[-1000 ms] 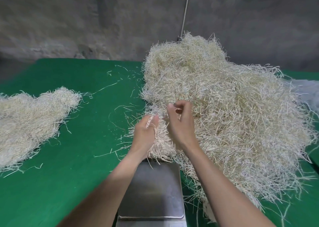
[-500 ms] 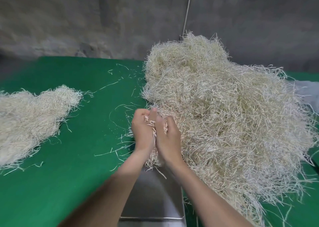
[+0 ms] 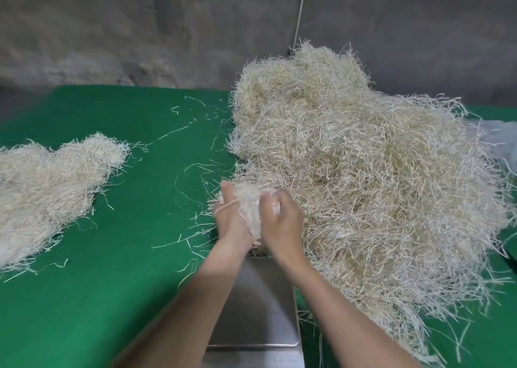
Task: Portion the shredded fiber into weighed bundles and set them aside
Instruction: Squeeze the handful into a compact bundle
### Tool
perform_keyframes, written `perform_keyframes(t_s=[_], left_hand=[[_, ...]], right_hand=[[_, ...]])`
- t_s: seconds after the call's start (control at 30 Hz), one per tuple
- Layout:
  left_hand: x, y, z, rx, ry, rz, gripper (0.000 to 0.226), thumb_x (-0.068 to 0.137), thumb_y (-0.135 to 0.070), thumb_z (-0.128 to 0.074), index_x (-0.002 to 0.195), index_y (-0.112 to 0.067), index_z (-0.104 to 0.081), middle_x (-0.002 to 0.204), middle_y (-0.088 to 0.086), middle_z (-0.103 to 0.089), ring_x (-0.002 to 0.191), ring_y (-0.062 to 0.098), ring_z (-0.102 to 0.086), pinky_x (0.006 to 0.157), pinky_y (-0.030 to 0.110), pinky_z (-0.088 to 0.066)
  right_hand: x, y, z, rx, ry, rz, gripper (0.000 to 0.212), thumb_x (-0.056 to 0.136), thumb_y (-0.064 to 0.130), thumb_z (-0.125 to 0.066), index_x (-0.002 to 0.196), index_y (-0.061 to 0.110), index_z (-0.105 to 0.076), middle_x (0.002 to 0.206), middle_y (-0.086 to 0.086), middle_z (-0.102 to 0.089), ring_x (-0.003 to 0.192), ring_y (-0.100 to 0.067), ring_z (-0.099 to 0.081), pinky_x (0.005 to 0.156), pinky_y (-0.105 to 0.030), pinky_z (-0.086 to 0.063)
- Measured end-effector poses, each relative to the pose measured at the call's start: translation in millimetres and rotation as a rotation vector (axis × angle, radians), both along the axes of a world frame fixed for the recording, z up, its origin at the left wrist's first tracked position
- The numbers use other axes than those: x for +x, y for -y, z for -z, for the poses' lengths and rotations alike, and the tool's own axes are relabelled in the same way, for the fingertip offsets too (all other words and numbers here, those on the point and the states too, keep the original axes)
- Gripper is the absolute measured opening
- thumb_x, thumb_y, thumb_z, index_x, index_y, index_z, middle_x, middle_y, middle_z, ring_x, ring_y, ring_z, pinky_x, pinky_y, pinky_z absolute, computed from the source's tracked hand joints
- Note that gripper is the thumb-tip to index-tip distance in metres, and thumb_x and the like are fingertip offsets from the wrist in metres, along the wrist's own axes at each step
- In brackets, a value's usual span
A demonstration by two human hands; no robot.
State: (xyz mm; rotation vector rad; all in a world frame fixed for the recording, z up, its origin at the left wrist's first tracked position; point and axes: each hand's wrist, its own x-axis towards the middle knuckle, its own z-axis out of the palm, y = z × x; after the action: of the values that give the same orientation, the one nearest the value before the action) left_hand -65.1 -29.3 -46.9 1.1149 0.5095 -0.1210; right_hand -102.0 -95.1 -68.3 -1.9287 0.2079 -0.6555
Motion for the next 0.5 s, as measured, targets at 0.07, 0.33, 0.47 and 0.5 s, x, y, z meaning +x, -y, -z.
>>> perform_keyframes(t_s=[0.07,0.33,0.47,0.5], left_hand=[[-15,13,7,0.207,0.131,0.200,0.048,0.093,-0.056,-0.042,0.073,-0.013,-0.047,0.040,-0.010,-0.043,0.034,0.004,-0.044,0.034,0.014,-0.033],[-9,-4,16,0.067,-0.038,0.341,0.037,0.099,-0.041,-0.040,0.103,-0.007,-0.056,0.086,0.009,-0.060,0.068,0.015,-0.062,0.066,0.031,-0.057],[-6,-13,-6,0.148,0.054,0.354,0.096,0.067,-0.068,-0.053,0.131,0.003,-0.045,0.121,0.020,-0.059,0.113,0.032,-0.056,0.102,0.055,-0.040],[-4,-15,-8,0.209,0.106,0.344,0.103,0.067,-0.067,-0.051,0.136,0.009,-0.037,0.117,0.023,-0.062,0.111,0.031,-0.059,0.102,0.052,-0.041]], right_hand=[[9,21,-8,0.189,-0.015,0.061,0.029,0.088,-0.005,-0.055,0.072,0.018,-0.046,0.066,0.010,-0.044,0.052,0.005,-0.039,0.052,-0.013,-0.033],[0,5,-7,0.287,-0.072,0.005,0.029,0.093,0.003,-0.051,0.070,0.020,-0.049,0.079,0.003,-0.059,0.068,-0.001,-0.055,0.055,-0.015,-0.046],[-2,31,-17,0.504,-0.140,-0.057,0.010,0.099,0.032,-0.042,0.099,0.024,-0.049,0.125,0.005,-0.047,0.125,-0.016,-0.042,0.106,-0.045,-0.034],[-3,31,-19,0.544,-0.142,-0.117,0.031,0.096,0.050,-0.037,0.117,0.031,-0.048,0.140,0.006,-0.038,0.133,-0.015,-0.034,0.110,-0.050,-0.026]])
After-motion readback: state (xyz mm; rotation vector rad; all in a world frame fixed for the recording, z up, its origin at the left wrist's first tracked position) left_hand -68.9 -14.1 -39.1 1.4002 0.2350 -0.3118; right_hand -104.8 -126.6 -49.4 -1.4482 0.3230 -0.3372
